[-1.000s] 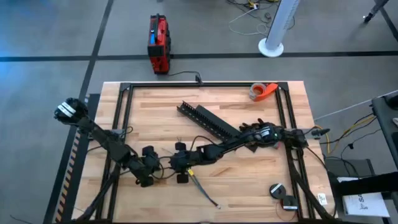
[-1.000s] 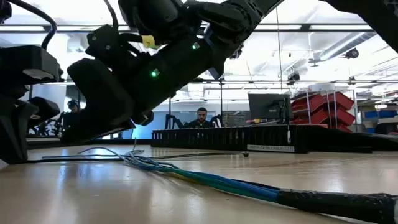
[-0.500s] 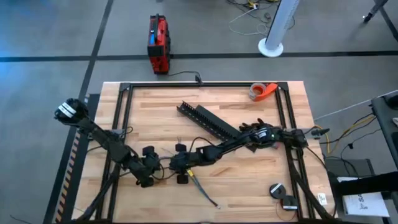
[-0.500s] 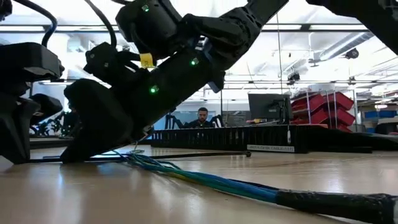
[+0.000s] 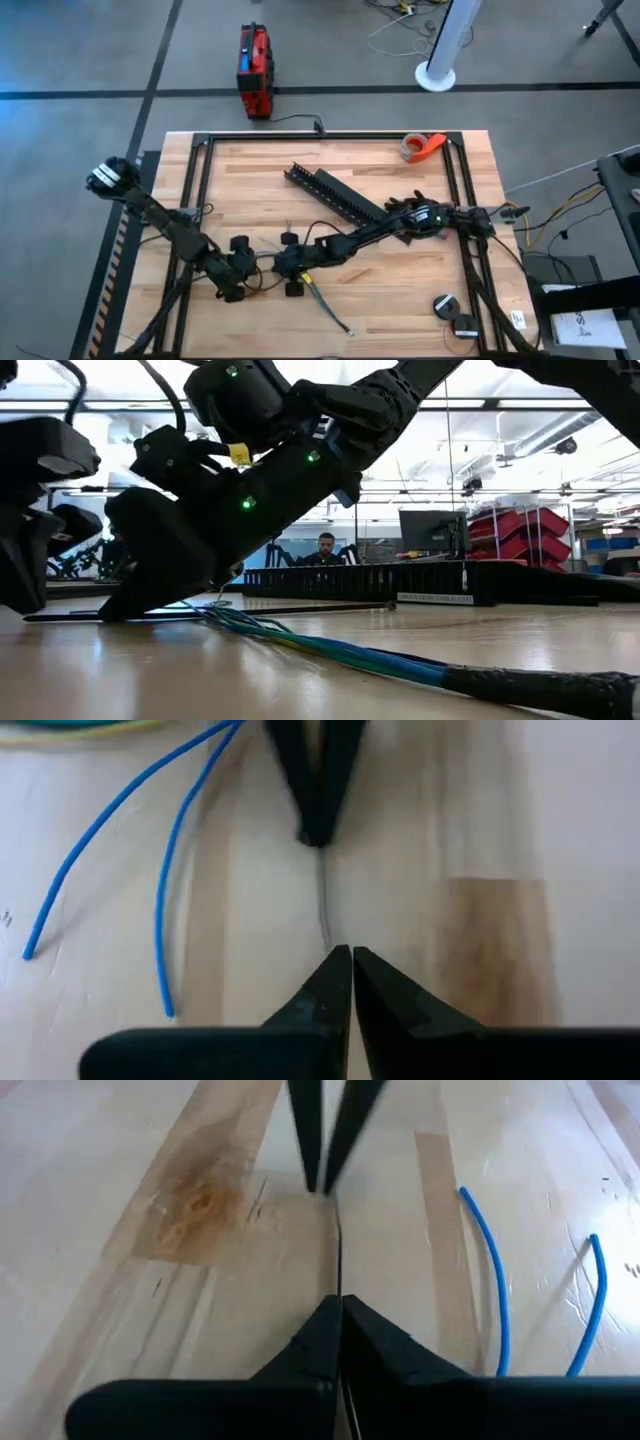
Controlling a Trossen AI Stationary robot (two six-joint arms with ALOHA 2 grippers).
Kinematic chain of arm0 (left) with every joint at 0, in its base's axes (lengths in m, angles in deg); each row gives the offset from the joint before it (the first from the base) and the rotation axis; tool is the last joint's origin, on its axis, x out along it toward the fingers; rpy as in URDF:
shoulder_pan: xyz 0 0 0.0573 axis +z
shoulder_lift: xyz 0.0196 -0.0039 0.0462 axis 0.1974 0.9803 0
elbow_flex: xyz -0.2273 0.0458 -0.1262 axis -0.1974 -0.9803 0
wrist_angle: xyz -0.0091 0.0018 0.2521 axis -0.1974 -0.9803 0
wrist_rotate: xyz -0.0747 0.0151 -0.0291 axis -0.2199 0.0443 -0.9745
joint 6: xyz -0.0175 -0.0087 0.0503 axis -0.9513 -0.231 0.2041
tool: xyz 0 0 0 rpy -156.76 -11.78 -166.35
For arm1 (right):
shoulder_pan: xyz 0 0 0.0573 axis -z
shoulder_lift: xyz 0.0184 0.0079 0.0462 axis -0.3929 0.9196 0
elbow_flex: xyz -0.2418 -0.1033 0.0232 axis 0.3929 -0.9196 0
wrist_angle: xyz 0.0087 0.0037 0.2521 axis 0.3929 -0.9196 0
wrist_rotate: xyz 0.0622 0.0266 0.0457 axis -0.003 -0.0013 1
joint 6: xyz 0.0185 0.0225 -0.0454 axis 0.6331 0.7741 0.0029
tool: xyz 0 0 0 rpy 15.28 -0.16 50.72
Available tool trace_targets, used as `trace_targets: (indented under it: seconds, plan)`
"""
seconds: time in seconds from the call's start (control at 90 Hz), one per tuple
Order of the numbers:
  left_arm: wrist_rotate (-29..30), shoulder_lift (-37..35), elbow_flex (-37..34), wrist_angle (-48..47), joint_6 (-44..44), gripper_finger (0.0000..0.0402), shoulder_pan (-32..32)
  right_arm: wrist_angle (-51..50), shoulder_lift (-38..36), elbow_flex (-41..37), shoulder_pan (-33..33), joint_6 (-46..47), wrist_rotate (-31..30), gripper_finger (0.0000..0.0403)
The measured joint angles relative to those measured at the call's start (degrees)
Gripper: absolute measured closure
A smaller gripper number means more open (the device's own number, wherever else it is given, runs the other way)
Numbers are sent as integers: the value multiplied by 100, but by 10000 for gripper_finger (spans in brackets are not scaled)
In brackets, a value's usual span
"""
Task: Ziptie cables
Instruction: Wrap the zip tie around the cable bundle
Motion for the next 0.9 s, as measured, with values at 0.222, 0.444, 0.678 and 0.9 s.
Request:
trace_targets:
  seconds: [0.222, 0.444, 0.678, 0.9]
  plan:
    - [31, -544, -37, -554, 75, 401, -344, -87, -142, -24, 23, 235, 411, 403]
    - [152, -355, -203, -594, 671, 377, -387, 69, -207, -41, 200, 786, 1644, 403]
    - [386, 242, -225, 242, 2153, 330, -387, 389, -222, -39, 314, 953, 2364, 403]
    - [714, 580, -205, 1144, 2943, 292, -387, 528, -240, -28, 341, 888, 2573, 403]
